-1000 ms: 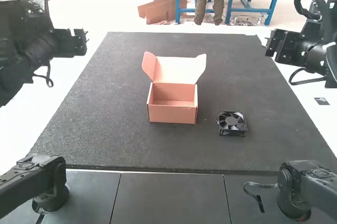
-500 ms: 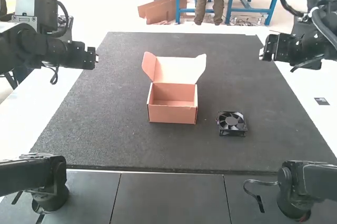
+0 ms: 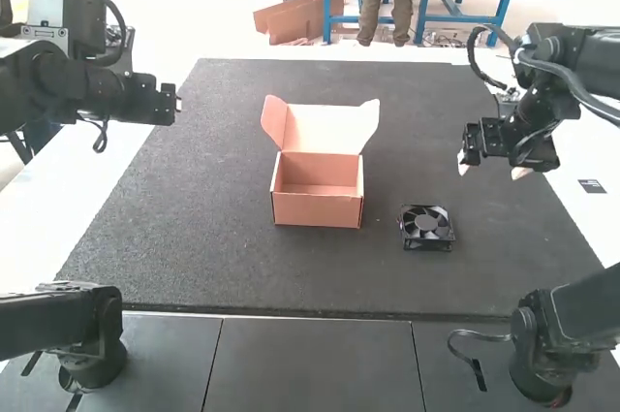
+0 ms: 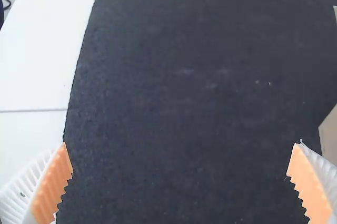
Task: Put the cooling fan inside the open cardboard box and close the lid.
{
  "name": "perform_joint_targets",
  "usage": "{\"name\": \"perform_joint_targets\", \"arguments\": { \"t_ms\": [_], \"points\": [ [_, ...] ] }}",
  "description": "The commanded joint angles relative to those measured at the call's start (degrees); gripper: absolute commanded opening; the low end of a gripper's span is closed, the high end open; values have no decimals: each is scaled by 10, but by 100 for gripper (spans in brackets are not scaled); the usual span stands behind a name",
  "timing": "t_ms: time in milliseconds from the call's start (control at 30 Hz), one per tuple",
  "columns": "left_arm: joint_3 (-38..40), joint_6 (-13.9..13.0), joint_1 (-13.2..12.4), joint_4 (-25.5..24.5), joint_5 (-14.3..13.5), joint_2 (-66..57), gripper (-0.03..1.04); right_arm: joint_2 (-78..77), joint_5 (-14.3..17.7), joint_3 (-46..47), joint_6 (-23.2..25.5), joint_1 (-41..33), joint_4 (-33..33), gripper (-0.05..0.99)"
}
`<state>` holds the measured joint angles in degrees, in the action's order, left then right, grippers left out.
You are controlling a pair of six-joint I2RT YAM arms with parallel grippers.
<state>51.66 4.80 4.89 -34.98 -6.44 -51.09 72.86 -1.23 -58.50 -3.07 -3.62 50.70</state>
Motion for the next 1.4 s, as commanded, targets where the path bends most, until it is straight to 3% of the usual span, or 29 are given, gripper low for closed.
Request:
{"name": "perform_joint_targets", "arguments": {
  "t_ms": [0,133,367,600,1367],
  "points": [
    [18,3,-2,1,-1,-1,97,20,-14,16,-28,6,0,89],
    [18,3,-3,2,-1,-1,97,47,-48,32,-27,6,-10,89],
    [20,5,-4,3,-1,-1,97,89,-53,37,-19,6,-60,89],
    [25,5,-4,7,-1,-1,97,126,-4,46,-23,6,-97,89],
    [28,12,-5,13,-1,-3,97,227,11,53,-31,2,-151,89]
  ]
}}
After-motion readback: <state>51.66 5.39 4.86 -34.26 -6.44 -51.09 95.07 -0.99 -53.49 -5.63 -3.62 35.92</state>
